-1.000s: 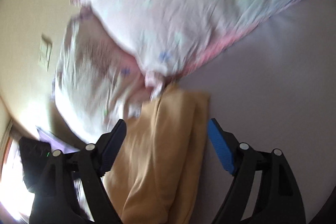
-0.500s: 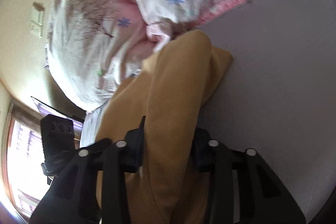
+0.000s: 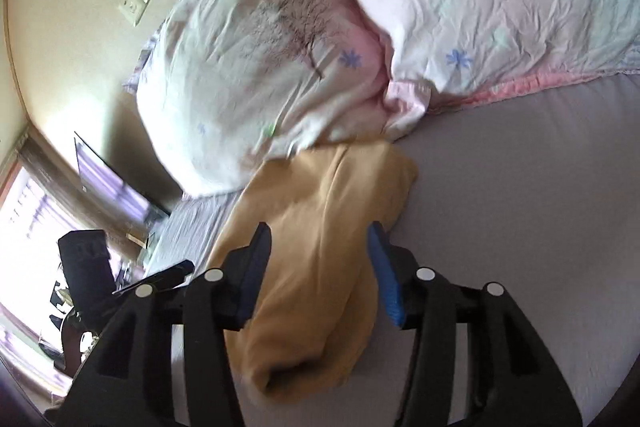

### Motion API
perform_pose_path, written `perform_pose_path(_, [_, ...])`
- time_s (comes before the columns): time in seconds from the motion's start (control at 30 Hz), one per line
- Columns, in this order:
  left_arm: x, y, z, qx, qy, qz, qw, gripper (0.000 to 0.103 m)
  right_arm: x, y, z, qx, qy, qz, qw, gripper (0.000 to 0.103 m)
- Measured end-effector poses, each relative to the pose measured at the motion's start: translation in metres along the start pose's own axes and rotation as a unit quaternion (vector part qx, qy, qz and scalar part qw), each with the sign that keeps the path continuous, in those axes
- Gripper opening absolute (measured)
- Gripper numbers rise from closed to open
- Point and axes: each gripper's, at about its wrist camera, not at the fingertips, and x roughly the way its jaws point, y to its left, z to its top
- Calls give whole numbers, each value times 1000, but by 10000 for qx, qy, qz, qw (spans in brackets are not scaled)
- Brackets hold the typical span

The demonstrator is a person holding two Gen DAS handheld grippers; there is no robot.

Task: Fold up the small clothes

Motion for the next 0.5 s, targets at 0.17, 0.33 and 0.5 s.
perform_pose_path(0.17, [10,-47,-25,808,219,-107,9964,56,36,-15,-1,354,504,-230,9978,35])
perform_pose_path(0.33, [34,-39,-37,709,772,37,9945,56,47,-19,8,269,42,-345,9990,4])
perform_pose_path(0.5, [38,-31,-45,671,852,30,9941,57,25,-22,9,338,-219,-600,9974,12])
